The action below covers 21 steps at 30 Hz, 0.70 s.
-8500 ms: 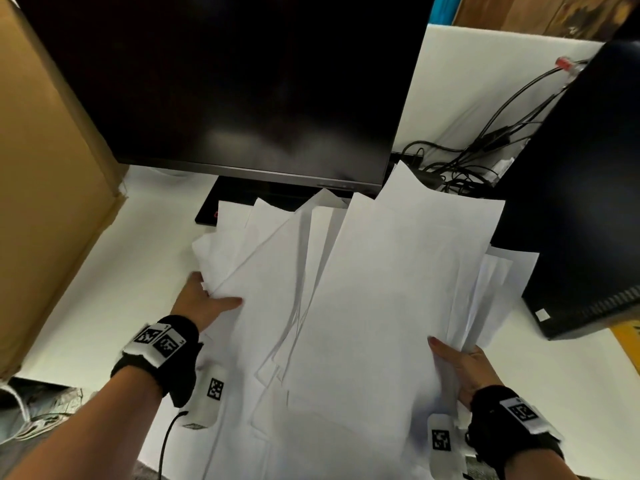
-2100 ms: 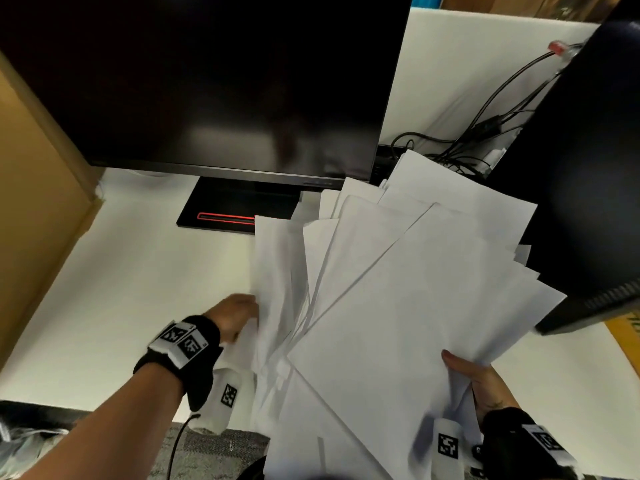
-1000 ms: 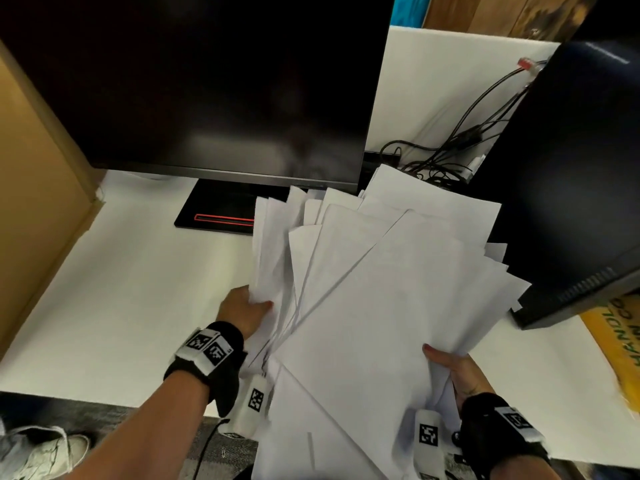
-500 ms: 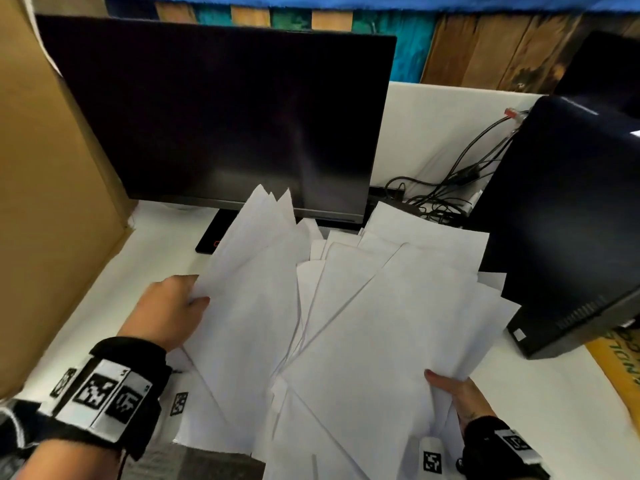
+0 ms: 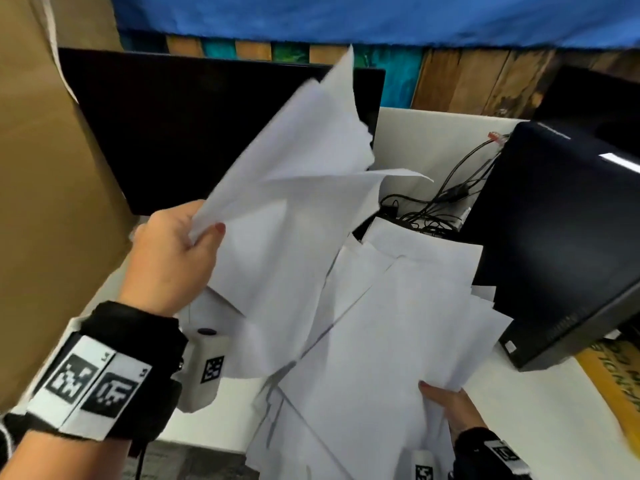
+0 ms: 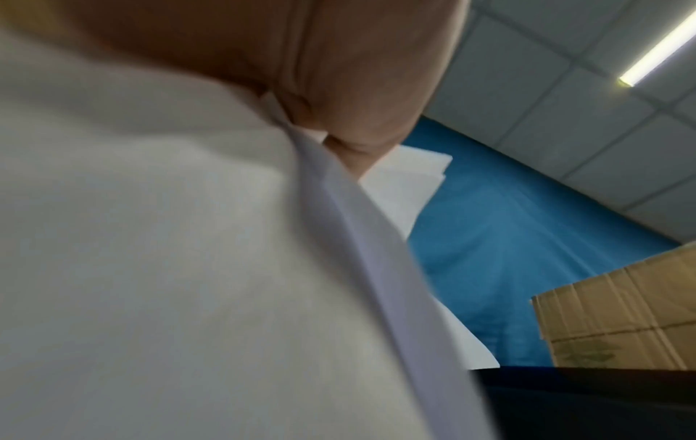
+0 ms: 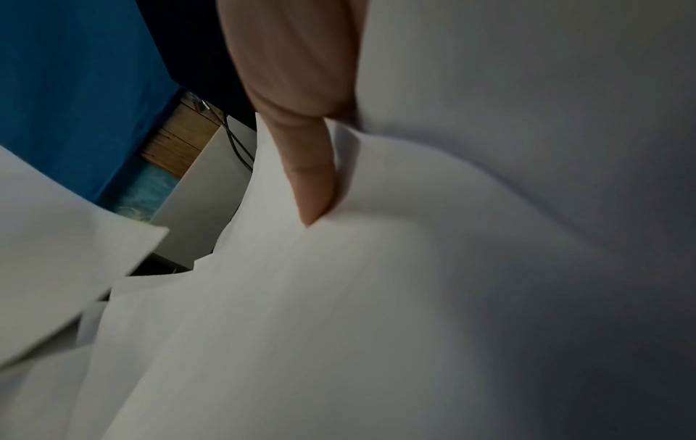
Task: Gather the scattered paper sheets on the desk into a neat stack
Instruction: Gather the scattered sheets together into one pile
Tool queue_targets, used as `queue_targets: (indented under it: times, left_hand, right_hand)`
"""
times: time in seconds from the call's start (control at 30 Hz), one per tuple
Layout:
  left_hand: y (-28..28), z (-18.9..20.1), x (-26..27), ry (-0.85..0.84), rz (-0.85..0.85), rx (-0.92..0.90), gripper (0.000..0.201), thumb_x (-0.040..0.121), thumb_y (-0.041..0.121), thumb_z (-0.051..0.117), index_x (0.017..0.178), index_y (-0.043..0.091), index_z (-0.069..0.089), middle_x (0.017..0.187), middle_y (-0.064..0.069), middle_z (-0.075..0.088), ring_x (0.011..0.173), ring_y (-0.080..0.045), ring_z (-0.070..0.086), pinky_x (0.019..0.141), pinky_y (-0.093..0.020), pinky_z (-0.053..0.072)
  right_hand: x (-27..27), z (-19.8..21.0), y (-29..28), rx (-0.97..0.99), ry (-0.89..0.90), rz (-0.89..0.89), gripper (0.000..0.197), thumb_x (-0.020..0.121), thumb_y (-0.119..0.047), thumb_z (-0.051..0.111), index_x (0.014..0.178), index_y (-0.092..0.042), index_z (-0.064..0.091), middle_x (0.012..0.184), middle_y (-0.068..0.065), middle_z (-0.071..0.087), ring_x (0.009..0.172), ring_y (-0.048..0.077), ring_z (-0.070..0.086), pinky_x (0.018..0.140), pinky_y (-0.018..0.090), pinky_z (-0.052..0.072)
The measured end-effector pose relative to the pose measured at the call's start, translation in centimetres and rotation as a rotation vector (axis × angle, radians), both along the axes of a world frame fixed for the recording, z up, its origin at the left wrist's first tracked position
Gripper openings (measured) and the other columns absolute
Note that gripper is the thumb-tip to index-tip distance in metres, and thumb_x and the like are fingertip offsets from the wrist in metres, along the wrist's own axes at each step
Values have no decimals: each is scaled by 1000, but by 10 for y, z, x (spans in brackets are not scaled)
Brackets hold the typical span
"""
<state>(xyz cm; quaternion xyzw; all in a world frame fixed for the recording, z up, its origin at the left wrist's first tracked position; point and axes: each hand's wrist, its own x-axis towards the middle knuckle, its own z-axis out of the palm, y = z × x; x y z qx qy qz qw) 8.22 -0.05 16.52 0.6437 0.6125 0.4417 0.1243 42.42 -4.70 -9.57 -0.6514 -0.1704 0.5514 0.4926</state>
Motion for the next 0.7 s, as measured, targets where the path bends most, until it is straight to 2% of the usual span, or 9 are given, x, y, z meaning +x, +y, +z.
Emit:
queue_targets:
  times: [0.13,0.23,0.3,0.37,0.4,0.47,0.6,0.67,0.7]
  left_hand:
    - [6,-1,8,-274,-75,59,20,89,8,54,102,20,64,90,15,64,79,5,60,71,-15,47]
    - [18,-28,23,-387,-136,-12,10,79,16,62,83,25,64,77,17,66,66,11,59,65,-13,48]
    - [24,-62,39,-478,-143,-182,3,78,14,63,79,16,65,70,10,66,55,9,58,59,-17,48]
    - [25,-101,51,-512,-100,-380,10,85,7,60,94,8,66,85,-7,70,75,-9,69,73,-26,53]
    - [25,-119,53,-492,-75,-458,11,87,8,58,96,10,64,91,-10,69,87,-22,69,81,-32,53]
    - [23,-144,53,-431,-28,-558,12,88,12,56,98,9,63,92,-9,67,96,-31,65,84,-35,51]
    - [27,-167,45,-517,44,-631,35,75,16,69,107,10,56,105,-12,64,100,-31,61,83,-33,47]
    - [31,-175,40,-644,48,-683,60,63,16,78,114,12,46,103,-7,62,96,-29,60,83,-35,48]
    - [32,-177,36,-715,34,-724,67,61,14,81,116,11,43,101,-6,62,94,-26,61,79,-34,49]
  right_hand:
    - [-4,7,-2,-30,-14,24,40,79,7,61,118,5,54,89,10,65,94,36,59,88,41,45]
    - [-5,15,-3,-39,-35,63,32,80,6,60,112,4,57,79,11,69,78,29,65,71,36,48]
    - [-6,21,-4,-28,-19,85,20,84,9,52,101,-1,58,61,-2,72,62,14,69,62,31,52]
    - [-10,25,-3,-18,70,89,21,90,6,43,103,-1,58,65,-2,73,59,9,69,55,26,54]
    - [-13,29,-2,-26,96,89,24,90,3,46,110,1,58,75,6,74,68,19,71,59,29,55]
    - [-17,34,-1,-10,130,63,42,76,-4,64,118,-1,58,96,19,70,90,34,66,72,38,52]
    - [-24,43,1,87,168,46,73,52,-14,81,120,-3,59,117,21,65,108,35,61,97,51,45]
    - [-26,42,0,92,167,67,91,34,-18,86,119,0,60,116,22,65,107,38,62,100,55,43]
    - [-26,41,1,96,171,72,87,36,-15,83,117,3,60,115,24,65,106,39,62,98,54,44]
